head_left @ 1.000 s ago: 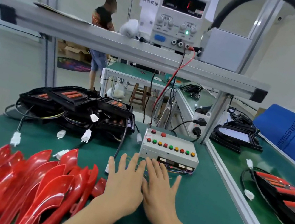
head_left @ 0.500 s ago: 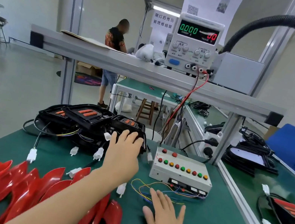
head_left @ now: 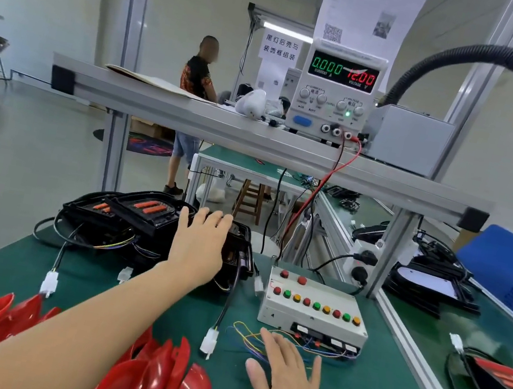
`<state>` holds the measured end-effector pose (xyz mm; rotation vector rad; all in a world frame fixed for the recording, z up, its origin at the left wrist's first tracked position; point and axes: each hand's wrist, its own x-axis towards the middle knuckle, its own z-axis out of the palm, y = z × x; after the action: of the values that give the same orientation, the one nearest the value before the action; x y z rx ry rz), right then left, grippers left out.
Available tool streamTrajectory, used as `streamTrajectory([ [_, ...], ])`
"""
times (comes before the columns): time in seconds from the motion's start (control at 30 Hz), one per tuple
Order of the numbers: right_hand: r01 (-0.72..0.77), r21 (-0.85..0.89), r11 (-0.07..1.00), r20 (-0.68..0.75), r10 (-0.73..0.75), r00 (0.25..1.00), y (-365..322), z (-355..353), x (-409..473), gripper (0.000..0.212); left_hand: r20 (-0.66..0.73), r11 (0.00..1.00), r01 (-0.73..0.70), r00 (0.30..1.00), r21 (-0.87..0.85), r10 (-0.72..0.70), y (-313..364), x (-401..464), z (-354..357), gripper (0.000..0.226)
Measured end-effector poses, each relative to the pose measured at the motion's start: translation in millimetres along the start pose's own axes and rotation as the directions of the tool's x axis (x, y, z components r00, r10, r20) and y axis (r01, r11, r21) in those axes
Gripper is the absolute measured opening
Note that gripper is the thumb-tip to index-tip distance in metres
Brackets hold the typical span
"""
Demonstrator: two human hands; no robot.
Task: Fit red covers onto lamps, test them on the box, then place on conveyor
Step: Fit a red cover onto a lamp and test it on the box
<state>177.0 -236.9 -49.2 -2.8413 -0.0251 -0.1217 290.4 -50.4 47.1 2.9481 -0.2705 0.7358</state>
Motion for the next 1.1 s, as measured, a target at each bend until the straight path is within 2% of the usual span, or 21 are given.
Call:
streamTrajectory([
  [0.2, 0.029, 0.046, 0.998, -0.021, -0.028, 0.999, -4.4, -2.5, 3.1, 0.050, 0.094, 0.999, -0.055, 0.994, 0.001, 0.054, -7.9, 8.6, 11.8, 0.037],
  [0.23, 0.035, 0.051, 0.998, -0.030, -0.034, 0.999, -4.8, -3.2, 2.9, 0.050, 0.052, 0.998, -0.066, 0.996, -0.011, 0.067, -9.5, 8.6, 15.2, 0.037],
  [0.33, 0.055, 0.069, 0.996, -0.063, -0.051, 0.997, -4.8, -5.2, 1.1, 0.048, -0.187, 0.992, -0.107, 0.978, -0.062, 0.094, -12.3, 8.0, 24.0, 0.047],
  [0.4, 0.066, 0.074, 0.995, -0.074, -0.061, 0.995, -4.8, -6.4, -0.5, 0.048, -0.254, 0.993, -0.107, 0.963, -0.054, 0.090, -13.0, 10.2, 27.4, 0.053],
  [0.5, 0.069, 0.091, 0.993, -0.078, -0.062, 0.995, -5.5, -7.9, -1.6, 0.048, -0.161, 0.996, -0.086, 0.983, 0.027, 0.089, -14.5, 16.0, 32.2, 0.060],
  [0.63, 0.077, 0.097, 0.992, -0.087, -0.069, 0.994, -7.5, -10.3, -1.0, 0.045, -0.071, 0.993, -0.104, 0.992, 0.058, 0.108, -13.8, 23.1, 40.8, 0.058],
  [1.1, 0.092, 0.098, 0.991, -0.127, -0.079, 0.989, -9.1, -13.0, 8.7, 0.042, -0.082, 0.941, -0.227, 0.964, 0.250, 0.254, -6.7, 39.7, 38.5, 0.033],
])
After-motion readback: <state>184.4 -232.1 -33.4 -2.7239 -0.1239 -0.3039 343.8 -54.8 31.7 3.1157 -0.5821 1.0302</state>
